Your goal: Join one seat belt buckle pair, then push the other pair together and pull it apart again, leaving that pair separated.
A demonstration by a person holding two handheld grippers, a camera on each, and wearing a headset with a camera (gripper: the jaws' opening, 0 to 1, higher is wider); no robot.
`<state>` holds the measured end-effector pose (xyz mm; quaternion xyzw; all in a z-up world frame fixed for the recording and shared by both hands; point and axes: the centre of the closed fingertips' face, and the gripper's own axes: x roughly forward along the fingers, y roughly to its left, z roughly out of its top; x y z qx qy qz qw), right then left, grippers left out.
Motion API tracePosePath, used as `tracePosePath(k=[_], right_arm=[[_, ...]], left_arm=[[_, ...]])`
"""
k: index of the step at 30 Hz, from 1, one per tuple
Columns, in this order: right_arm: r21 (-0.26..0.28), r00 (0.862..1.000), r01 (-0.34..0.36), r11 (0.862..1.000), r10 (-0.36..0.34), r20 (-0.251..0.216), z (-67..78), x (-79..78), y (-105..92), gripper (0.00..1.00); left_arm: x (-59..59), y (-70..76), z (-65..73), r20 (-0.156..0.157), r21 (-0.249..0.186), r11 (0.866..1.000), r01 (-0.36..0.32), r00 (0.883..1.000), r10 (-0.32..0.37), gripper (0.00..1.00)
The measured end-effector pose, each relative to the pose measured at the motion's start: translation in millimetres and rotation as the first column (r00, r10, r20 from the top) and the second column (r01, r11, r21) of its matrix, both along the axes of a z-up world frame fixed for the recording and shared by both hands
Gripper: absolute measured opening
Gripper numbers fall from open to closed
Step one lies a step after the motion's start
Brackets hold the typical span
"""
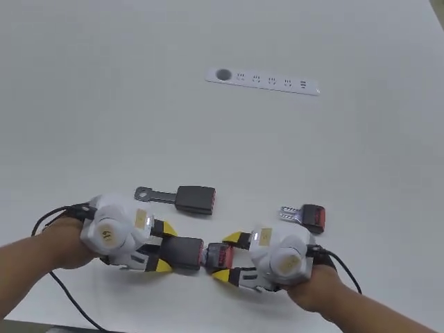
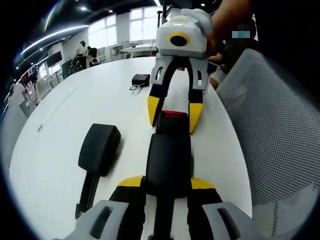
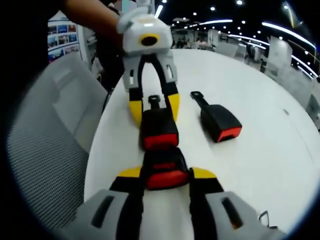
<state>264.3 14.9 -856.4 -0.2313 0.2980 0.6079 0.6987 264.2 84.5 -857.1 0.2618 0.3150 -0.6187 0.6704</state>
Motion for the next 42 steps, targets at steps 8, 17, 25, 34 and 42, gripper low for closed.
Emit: tracePosePath(k=[8, 17, 25, 34, 42], right_arm=[[0.008, 0.999, -0.015, 1.000, 0.015, 0.029, 1.1, -1.2, -0.3, 0.34], [0.022, 1.000, -0.004, 1.000, 0.004, 0.024, 1.2, -1.2, -0.7, 0.34], [0.043, 0.999, 0.017, 0.999, -0.019, 0.034, 2.4, -1.3, -0.5, 0.34], [0.044, 0.999, 0.015, 0.999, -0.018, 0.049, 2.6, -1.1, -0.9, 0.34], [0.058, 0.999, 0.038, 0.998, -0.040, 0.029, 1.9, -0.9, -1.2, 0.34]], left_arm=[[-1.0, -3.5, 3.8, 0.007, -0.033, 0.999, 0.012, 1.000, -0.012, 0.32], [1.5, 1.0, -1.3, 0.002, -0.044, 0.999, 0.022, 1.000, -0.022, 0.32], [1.2, 1.3, -1.2, 0.006, -0.054, 0.998, 0.012, 1.000, -0.012, 0.32], [0.7, 2.4, -1.0, 0.005, -0.052, 0.999, 0.012, 1.000, -0.012, 0.32], [-1.3, -1.1, 4.6, -0.002, -0.054, 0.999, 0.000, 1.000, 0.000, 0.32]])
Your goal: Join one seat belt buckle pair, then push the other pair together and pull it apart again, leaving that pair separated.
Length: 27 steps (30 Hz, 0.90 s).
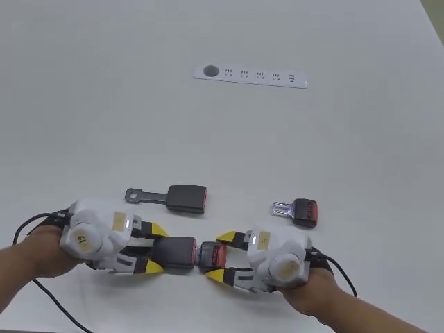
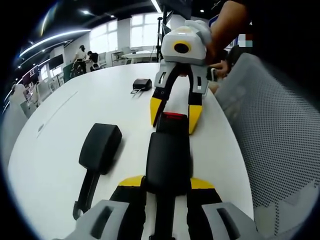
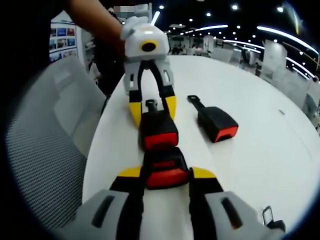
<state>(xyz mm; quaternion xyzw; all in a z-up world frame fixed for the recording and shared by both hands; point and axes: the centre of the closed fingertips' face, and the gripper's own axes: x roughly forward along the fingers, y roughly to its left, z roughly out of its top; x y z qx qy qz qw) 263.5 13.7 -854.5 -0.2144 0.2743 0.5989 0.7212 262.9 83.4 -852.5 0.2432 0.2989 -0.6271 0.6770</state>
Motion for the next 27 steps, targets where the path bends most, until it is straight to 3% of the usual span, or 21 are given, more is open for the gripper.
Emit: tracePosePath(k=[12, 16, 18, 21, 23, 24, 25, 26, 27], right_arm=[[0.004, 1.000, 0.018, 1.000, -0.018, 0.001, 0.4, -0.9, -0.4, 0.34], [-0.020, 1.000, -0.002, 1.000, 0.003, 0.022, -0.3, -1.9, 0.5, 0.35], [-0.017, 1.000, 0.019, 1.000, -0.019, -0.024, 0.5, -1.7, 0.7, 0.36], [-0.047, 0.999, -0.019, 0.999, 0.021, 0.033, 2.3, -1.2, 0.6, 0.37], [-0.065, 0.997, 0.010, 0.998, -0.005, 0.081, 5.3, 3.7, -1.2, 0.37], [-0.065, 0.997, 0.025, 0.998, -0.020, 0.079, 6.9, 3.6, -1.7, 0.38], [-0.020, 0.998, 0.045, 0.999, -0.044, 0.049, 13.1, 2.2, 0.7, 0.41], [0.009, 0.997, 0.056, 0.998, -0.056, 0.049, 17.4, 3.6, 1.9, 0.47], [0.022, 0.996, 0.062, 0.998, -0.064, 0.066, 21.5, 6.2, 0.6, 0.53]], left_arm=[[0.7, 0.9, -0.4, 0.001, 0.008, 1.000, -0.004, 1.000, 0.004, 0.32], [0.6, -2.0, 0.7, 0.004, 0.048, 0.999, 0.008, 1.000, -0.008, 0.33], [0.4, -1.8, -0.2, 0.006, 0.062, 0.998, 0.007, 1.000, -0.007, 0.33], [-1.0, -2.9, -0.6, 0.005, 0.086, 0.996, -0.001, 1.000, 0.001, 0.34], [-0.3, -2.7, -1.7, 0.010, 0.109, 0.994, 0.000, 1.000, -0.001, 0.34], [0.5, -1.3, -2.8, 0.012, 0.132, 0.991, -0.011, 1.000, 0.010, 0.34], [1.8, -1.0, -2.9, 0.024, 0.144, 0.990, -0.013, 1.000, 0.009, 0.36], [4.4, 1.2, -1.2, 0.055, 0.161, 0.987, -0.016, 0.998, 0.007, 0.38], [2.4, -0.7, 1.5, 0.051, 0.150, 0.989, -0.019, 0.999, 0.012, 0.41]])
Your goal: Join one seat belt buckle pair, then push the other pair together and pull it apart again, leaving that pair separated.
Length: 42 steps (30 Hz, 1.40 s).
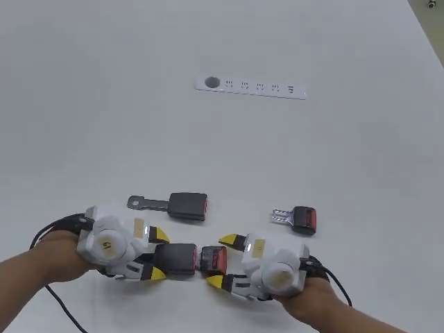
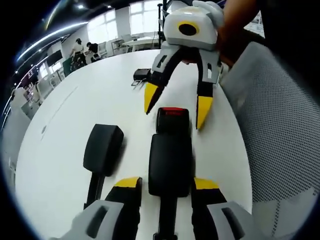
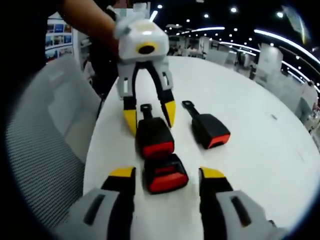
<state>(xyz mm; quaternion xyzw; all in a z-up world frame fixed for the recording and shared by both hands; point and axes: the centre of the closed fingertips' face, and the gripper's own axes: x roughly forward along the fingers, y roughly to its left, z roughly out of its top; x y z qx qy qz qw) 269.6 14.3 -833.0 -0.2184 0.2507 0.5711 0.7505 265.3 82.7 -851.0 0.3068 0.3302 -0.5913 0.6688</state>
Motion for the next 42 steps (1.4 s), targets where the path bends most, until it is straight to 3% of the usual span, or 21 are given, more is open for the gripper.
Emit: tracePosePath(k=[2, 3, 6, 7, 10, 12, 15, 18, 22, 30, 32, 34, 42], right_arm=[[0.011, 0.999, 0.034, 0.999, -0.034, -0.013, 4.4, 3.1, -6.0, 0.69], [0.015, 0.998, 0.051, 0.999, -0.051, -0.032, 5.3, 4.2, -9.0, 0.73], [0.023, 0.998, 0.063, 0.998, -0.063, -0.017, 12.8, 9.3, -23.3, 0.75], [0.035, 0.995, 0.091, 0.995, -0.089, -0.039, 14.9, 11.2, -29.3, 0.77], [0.026, 0.995, 0.102, 0.994, -0.102, -0.002, 20.1, 20.6, -44.9, 0.82], [0.022, 0.992, 0.128, 0.992, -0.128, -0.018, 22.8, 27.6, -55.1, 0.83], [0.000, 0.986, 0.168, 0.986, -0.168, -0.015, 24.3, 41.9, -72.2, 0.88], [0.005, 0.982, 0.189, 0.982, -0.189, -0.009, 28.5, 53.7, -85.3, 0.90], [-0.013, 0.980, 0.197, 0.980, -0.197, 0.002, 30.4, 68.0, -105.3, 0.91], [-0.059, 0.985, 0.164, 0.985, -0.167, -0.039, 20.8, 82.1, -138.7, 0.92], [-0.055, 0.986, 0.153, 0.987, -0.156, -0.066, 19.9, 84.3, -142.3, 0.93], [-0.073, 0.989, 0.133, 0.988, -0.137, -0.058, 18.1, 88.3, -146.5, 0.94], [-0.119, 0.989, 0.098, 0.988, -0.110, -0.101, 2.2, 98.4, -159.9, 0.91]], left_arm=[[-0.3, -6.4, 11.2, -0.025, -0.067, 0.996, -0.051, 0.998, 0.049, 0.47], [1.4, -4.4, 14.5, -0.022, -0.069, 0.996, -0.064, 0.998, 0.063, 0.53], [8.0, 7.3, 17.4, 0.008, -0.032, 0.996, -0.082, 0.997, 0.082, 0.61], [8.6, 8.9, 20.9, 0.010, -0.039, 0.996, -0.083, 0.996, 0.083, 0.62], [17.3, 12.1, 35.3, 0.021, -0.077, 0.990, -0.114, 0.993, 0.116, 0.67], [26.0, 15.4, 42.9, 0.033, -0.101, 0.985, -0.138, 0.989, 0.142, 0.73], [39.2, 15.6, 54.9, 0.034, -0.155, 0.968, -0.198, 0.978, 0.206, 0.80], [49.7, 17.9, 61.6, 0.049, -0.154, 0.966, -0.205, 0.975, 0.215, 0.83], [61.7, 15.7, 69.0, 0.039, -0.172, 0.961, -0.214, 0.974, 0.224, 0.83], [90.4, 7.5, 62.9, 0.034, -0.172, 0.963, -0.206, 0.976, 0.215, 0.86], [93.6, 4.4, 58.7, 0.022, -0.166, 0.967, -0.192, 0.980, 0.198, 0.86], [95.7, 0.9, 55.0, 0.023, -0.162, 0.973, -0.166, 0.985, 0.171, 0.83], [102.2, -6.4, 34.1, -0.016, -0.131, 0.980, -0.148, 0.989, 0.147, 0.80]])
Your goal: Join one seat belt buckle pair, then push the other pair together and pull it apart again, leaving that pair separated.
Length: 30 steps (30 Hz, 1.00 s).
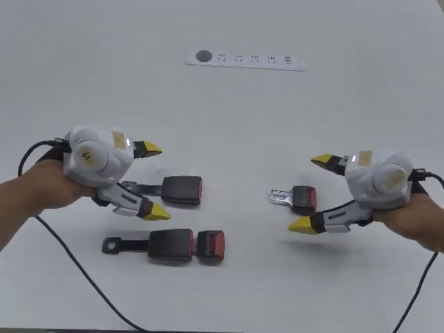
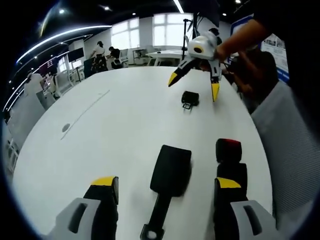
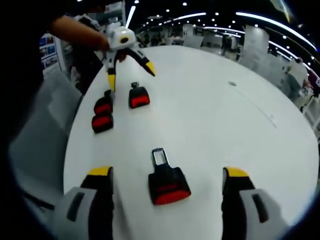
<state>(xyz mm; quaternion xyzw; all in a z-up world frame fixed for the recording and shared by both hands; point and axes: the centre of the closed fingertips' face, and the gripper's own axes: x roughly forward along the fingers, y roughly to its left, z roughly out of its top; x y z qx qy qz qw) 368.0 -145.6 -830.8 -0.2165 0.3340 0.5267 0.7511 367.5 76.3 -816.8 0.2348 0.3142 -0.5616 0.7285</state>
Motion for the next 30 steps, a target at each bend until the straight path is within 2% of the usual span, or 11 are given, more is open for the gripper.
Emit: tracePosePath(k=[4, 8, 12, 14, 16, 18, 21, 23, 24, 26, 30], right_arm=[[-0.023, 0.999, -0.041, 0.999, 0.040, -0.029, -12.2, -1.3, -3.9, 0.88], [-0.049, 0.995, -0.079, 0.996, 0.076, -0.060, -21.5, -7.0, -8.2, 0.80], [-0.048, 0.994, -0.096, 0.994, 0.092, -0.066, -19.7, -11.4, -6.3, 0.69], [-0.054, 0.993, -0.107, 0.993, 0.104, -0.046, -19.2, -10.5, -7.8, 0.61], [-0.043, 0.994, -0.100, 0.994, 0.098, -0.050, -18.1, -10.1, -7.7, 0.58], [-0.040, 0.994, -0.099, 0.994, 0.097, -0.052, -16.9, -9.4, -7.6, 0.54], [-0.052, 0.993, -0.113, 0.992, 0.111, -0.041, -17.0, -9.1, -8.8, 0.46], [-0.055, 0.993, -0.106, 0.993, 0.103, -0.055, -16.8, -10.6, -9.6, 0.41], [-0.056, 0.992, -0.117, 0.992, 0.115, -0.046, -16.9, -11.0, -8.4, 0.40], [-0.060, 0.990, -0.141, 0.988, 0.141, -0.014, -17.1, -9.2, -6.8, 0.38], [-0.054, 0.987, -0.164, 0.985, 0.163, -0.006, -16.9, -7.2, -7.1, 0.37]], left_arm=[[0.8, -0.9, -11.7, -0.026, 0.012, 1.000, 0.005, 1.000, -0.005, 0.77], [1.8, -2.4, -21.3, -0.047, 0.007, 1.000, 0.011, 0.999, -0.010, 0.72], [-0.4, -6.8, -27.6, -0.057, 0.005, 1.000, 0.026, 0.998, -0.026, 0.65], [-2.7, -10.5, -29.3, -0.056, -0.005, 0.999, 0.043, 0.997, -0.044, 0.61], [-3.7, -9.6, -33.7, -0.066, 0.016, 0.999, 0.046, 0.997, -0.044, 0.58], [-3.2, -13.1, -30.3, -0.055, -0.009, 0.999, 0.047, 0.997, -0.047, 0.57], [-2.4, -13.8, -30.4, -0.051, -0.002, 0.999, 0.053, 0.997, -0.053, 0.53], [-4.5, -14.9, -29.2, -0.067, -0.016, 0.998, 0.056, 0.996, -0.057, 0.50], [-4.1, -13.9, -29.1, -0.063, -0.014, 0.998, 0.064, 0.996, -0.065, 0.45], [-1.3, -11.0, -30.4, -0.029, 0.010, 0.996, 0.085, 0.996, -0.085, 0.39], [-0.2, -10.6, -29.7, -0.040, 0.007, 0.997, 0.082, 0.996, -0.081, 0.36]])
